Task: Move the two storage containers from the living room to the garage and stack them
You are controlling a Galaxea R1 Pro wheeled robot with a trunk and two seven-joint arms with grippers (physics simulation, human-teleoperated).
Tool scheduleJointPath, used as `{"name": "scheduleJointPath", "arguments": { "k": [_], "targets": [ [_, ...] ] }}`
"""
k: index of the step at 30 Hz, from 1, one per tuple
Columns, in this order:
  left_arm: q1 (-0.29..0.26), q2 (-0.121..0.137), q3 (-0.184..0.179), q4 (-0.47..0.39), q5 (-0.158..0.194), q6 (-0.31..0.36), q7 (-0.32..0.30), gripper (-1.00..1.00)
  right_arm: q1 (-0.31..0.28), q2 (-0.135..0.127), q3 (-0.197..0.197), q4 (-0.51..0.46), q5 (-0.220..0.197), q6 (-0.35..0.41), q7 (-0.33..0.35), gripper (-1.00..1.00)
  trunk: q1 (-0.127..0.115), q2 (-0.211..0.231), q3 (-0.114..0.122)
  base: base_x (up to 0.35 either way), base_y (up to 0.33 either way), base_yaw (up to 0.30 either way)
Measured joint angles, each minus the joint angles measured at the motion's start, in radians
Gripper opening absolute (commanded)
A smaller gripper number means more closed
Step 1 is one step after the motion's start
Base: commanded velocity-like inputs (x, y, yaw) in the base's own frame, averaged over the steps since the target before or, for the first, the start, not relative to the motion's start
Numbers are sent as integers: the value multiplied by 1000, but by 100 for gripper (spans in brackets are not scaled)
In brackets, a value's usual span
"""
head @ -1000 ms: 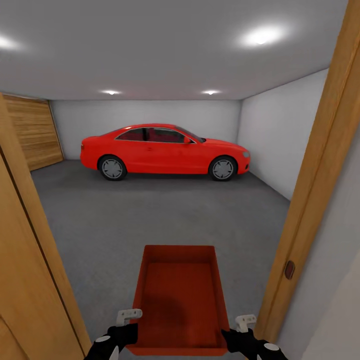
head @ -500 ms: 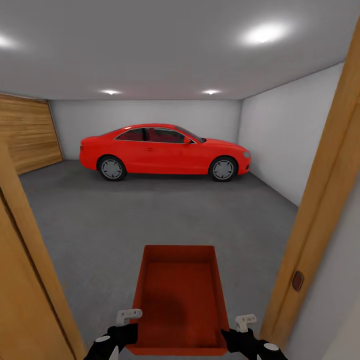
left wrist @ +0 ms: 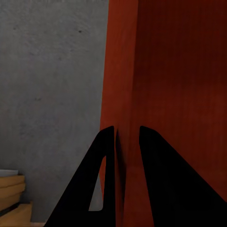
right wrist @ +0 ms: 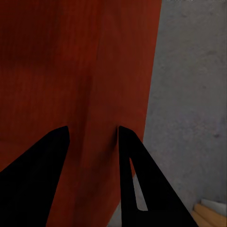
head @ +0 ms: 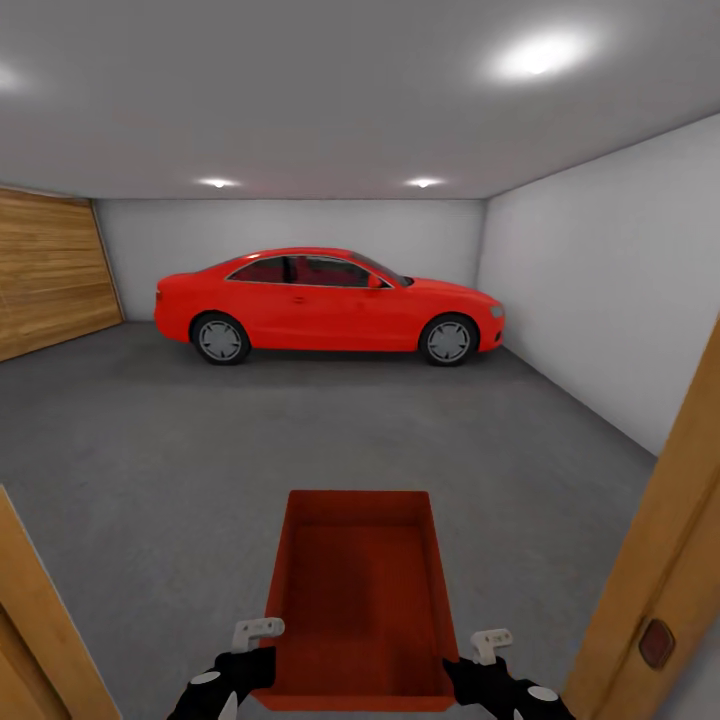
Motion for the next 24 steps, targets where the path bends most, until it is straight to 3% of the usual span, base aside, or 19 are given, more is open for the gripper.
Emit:
{"name": "scheduleJointPath", "arguments": {
  "k": [24],
  "targets": [
    [0,-1,1,0,-2,0,0,-100,0,0,-1,0,0,0,1,-100,0,0,0,23,29,0]
  ]
}}
